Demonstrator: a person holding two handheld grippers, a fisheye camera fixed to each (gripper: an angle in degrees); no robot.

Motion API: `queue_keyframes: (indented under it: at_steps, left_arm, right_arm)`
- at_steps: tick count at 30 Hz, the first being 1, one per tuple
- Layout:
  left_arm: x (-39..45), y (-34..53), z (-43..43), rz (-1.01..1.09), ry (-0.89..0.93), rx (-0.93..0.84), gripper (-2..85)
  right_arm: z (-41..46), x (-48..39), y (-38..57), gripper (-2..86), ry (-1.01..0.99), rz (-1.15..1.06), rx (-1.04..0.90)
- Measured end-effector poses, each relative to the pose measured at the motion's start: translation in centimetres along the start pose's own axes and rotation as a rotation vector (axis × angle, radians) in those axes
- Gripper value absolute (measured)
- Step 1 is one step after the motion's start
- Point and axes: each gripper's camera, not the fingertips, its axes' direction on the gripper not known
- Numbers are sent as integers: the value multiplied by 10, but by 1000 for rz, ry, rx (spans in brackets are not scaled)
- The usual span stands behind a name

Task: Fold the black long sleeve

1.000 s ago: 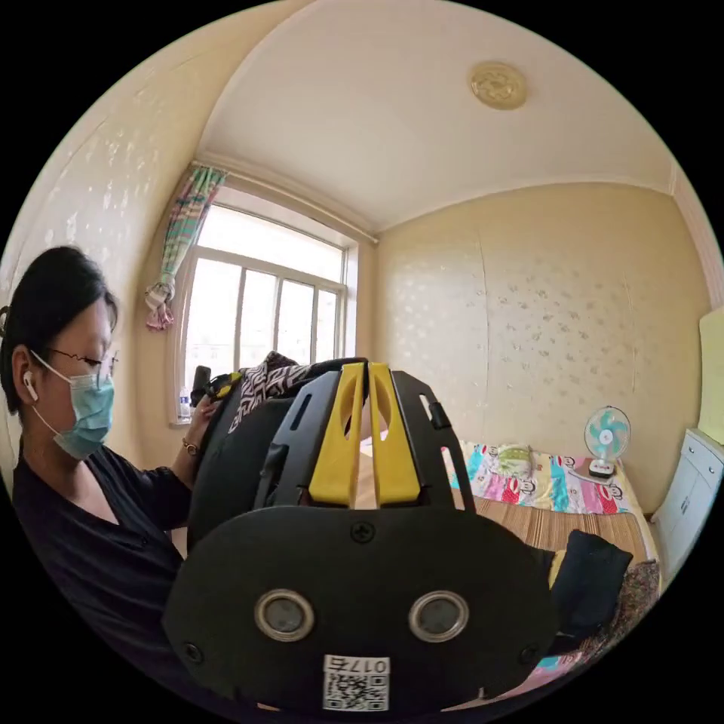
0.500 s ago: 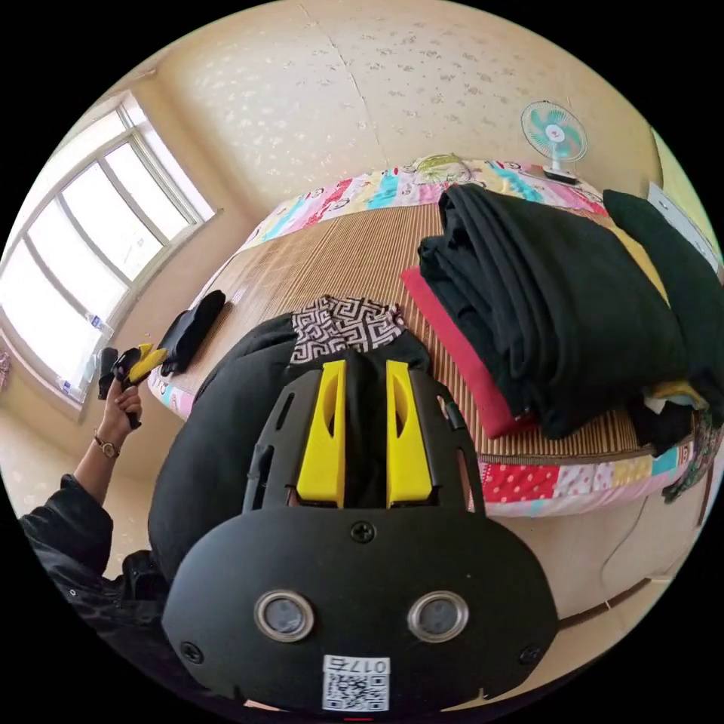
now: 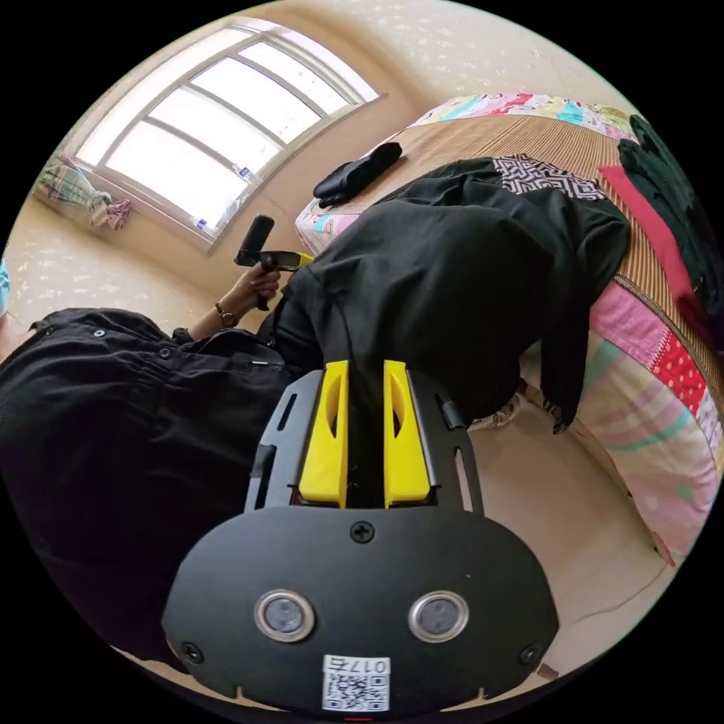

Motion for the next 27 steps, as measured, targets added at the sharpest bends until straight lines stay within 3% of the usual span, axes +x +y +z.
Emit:
queue_keyframes:
  at_steps: [2, 12, 15, 18, 20, 22, 27]
  left_arm:
    - [-2, -15, -34, 33, 58, -73, 19]
    - [8, -15, -230, 172, 229, -164, 26]
    - [-34, -22, -248, 47, 170, -218, 76]
    - [-118, -31, -283, -238, 201, -28, 132]
    - [-194, -27, -311, -421, 443, 311, 127]
    - [-246, -23, -309, -589, 583, 486, 119]
    - [-344, -36, -248, -996, 853, 679, 130]
  right_arm:
    - [-4, -1, 1, 35, 15, -23, -2]
    - [-97, -19, 48, 11, -301, -319, 98]
    - [-85, 17, 57, 13, -354, -180, 82]
    - [-93, 52, 69, 13, -457, -71, 191]
    - [-104, 58, 74, 10, -468, -76, 246]
    - [-113, 63, 75, 8, -432, -61, 265]
    - [-120, 67, 68, 6, -449, -73, 232]
